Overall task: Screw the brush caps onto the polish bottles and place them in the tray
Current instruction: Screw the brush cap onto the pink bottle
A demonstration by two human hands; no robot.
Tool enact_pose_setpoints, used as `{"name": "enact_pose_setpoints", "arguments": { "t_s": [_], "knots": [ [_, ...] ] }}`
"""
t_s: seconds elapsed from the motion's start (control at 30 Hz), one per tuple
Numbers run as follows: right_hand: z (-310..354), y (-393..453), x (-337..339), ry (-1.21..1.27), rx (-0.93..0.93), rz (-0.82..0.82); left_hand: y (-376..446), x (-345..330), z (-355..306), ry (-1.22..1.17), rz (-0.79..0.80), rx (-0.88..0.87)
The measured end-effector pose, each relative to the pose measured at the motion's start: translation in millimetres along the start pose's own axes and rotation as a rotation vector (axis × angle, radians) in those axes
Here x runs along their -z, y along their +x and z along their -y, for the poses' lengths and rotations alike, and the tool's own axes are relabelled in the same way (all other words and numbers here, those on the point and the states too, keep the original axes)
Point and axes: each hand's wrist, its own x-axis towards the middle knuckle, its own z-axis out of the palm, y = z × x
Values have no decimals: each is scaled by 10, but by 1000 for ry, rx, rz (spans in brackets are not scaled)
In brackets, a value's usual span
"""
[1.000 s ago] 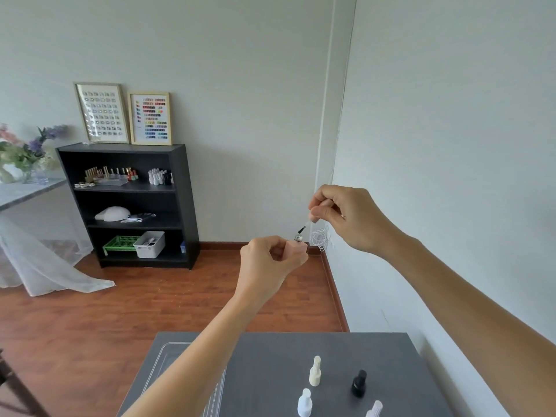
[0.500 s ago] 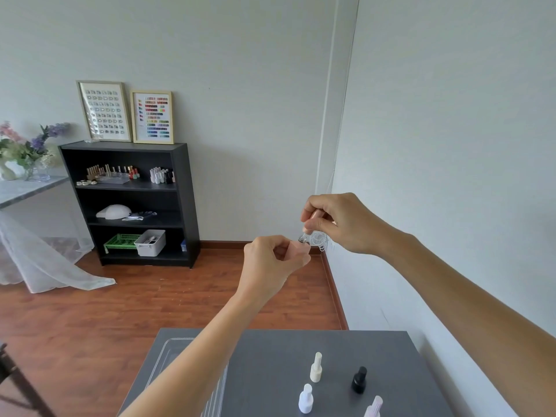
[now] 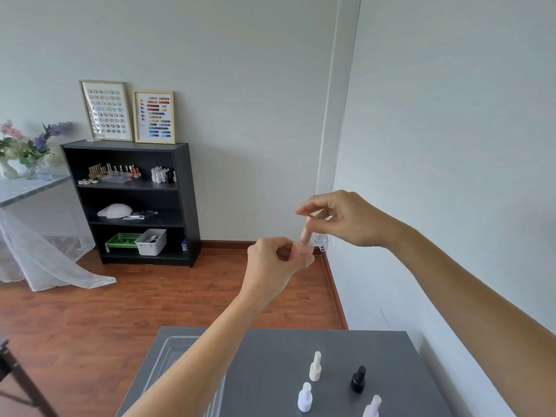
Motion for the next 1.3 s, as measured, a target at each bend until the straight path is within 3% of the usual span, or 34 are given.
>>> {"name": "enact_pose_setpoints", "arguments": {
  "t_s": [0.13,0.3,0.47,0.53,0.7,0.8,0.93,1.13,1.2,1.3],
  "knots": [
    [-53,-19,12,27,19,-39,-6,-14,8,-8,1,-5],
    [-66,27,-121,-155,-31,-183,-10,-85,-9,-44,6,-17],
    [-157,-29,-98,275,-21,-28,0,-69,-17,-65,13,-12],
    [-175,-39,-131,433,5,-52,2,-61,-15,-70,13,-7],
    [-159,-8,-240,270,-57,-280,-3,-66,-6,-59,18,8],
    [-190,-16,-282,270,-57,-209,-3,-56,-12,-66,27,11],
    [-209,-39,-277,593,8,-86,3,-45,-14,-52,22,23],
    [-193,-18,-379,297,-42,-357,-19,-75,16,-34,42,35],
    [-209,-38,-385,282,-50,-335,-20,-86,14,-34,48,33],
    [-246,-71,-339,470,-27,-171,-3,-88,-6,-48,54,29]
  ]
}}
